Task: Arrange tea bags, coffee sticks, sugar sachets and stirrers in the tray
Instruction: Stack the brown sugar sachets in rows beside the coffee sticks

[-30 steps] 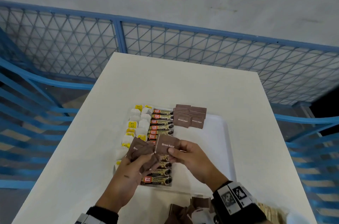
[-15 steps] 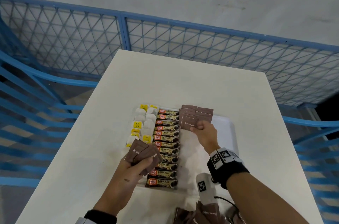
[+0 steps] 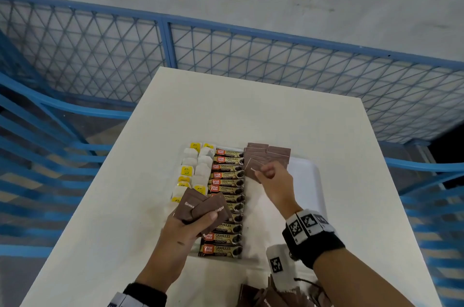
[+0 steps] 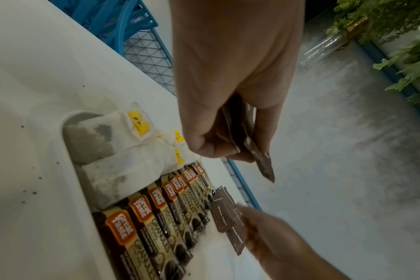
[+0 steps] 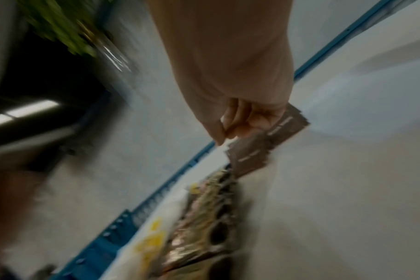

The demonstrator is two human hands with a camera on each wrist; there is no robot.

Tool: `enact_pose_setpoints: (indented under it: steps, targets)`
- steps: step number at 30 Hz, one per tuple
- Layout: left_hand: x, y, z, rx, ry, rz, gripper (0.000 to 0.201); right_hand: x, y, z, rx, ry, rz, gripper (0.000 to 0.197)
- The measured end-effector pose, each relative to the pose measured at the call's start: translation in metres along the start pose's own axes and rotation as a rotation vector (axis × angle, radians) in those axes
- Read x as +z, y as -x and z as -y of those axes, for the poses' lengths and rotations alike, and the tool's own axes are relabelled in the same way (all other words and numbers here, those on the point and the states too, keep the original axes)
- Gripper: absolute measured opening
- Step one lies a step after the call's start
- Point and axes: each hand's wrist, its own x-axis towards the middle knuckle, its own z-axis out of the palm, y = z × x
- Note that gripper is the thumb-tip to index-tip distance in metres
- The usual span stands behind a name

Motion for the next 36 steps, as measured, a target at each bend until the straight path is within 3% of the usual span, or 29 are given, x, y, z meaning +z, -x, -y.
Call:
enact_pose_setpoints:
  steps: [3, 6, 8, 12, 15, 19, 24, 30, 36]
  targets:
    - [0.003, -0.002, 0.004, 0.009, -0.034, -0.014, 0.055, -0.003, 0.031, 0.019, -0.097, -0.020, 0.179, 0.014]
    - [0.007, -0.001, 0.001, 0.033, -0.059, -0.045, 0.036, -0.010, 0.059, 0.035, -0.093, -0.184, 0.455, 0.025]
    - [0.007, -0.001, 0.001, 0.052, -0.082, -0.021, 0.042, -0.013, 0.070, 0.037, -0.090, -0.255, 0.604, 0.017]
    - [0.009, 0.001, 0.000, 0.042, -0.062, 0.011, 0.044, -0.016, 0.074, 0.033, -0.091, -0.274, 0.699, 0.012]
    - [0.013, 0.002, 0.002, -0.003, 0.005, 0.001, 0.043, -0.019, 0.073, 0.030, -0.055, -0.295, 0.690, 0.006]
    - [0.017, 0.000, 0.000, -0.081, 0.120, -0.081, 0.023, -0.030, 0.065, 0.020, 0.043, -0.404, 0.625, 0.006]
    - [0.013, -0.001, 0.000, -0.102, 0.100, -0.105, 0.027, -0.049, 0.040, -0.007, 0.159, -0.482, 0.379, 0.010]
    - [0.012, 0.001, 0.001, -0.090, 0.023, -0.064, 0.029, -0.063, -0.006, -0.045, 0.234, -0.265, 0.028, 0.015]
    - [0.009, 0.001, -0.001, -0.074, -0.017, -0.057, 0.027, -0.058, -0.031, -0.056, 0.194, -0.050, -0.029, 0.019]
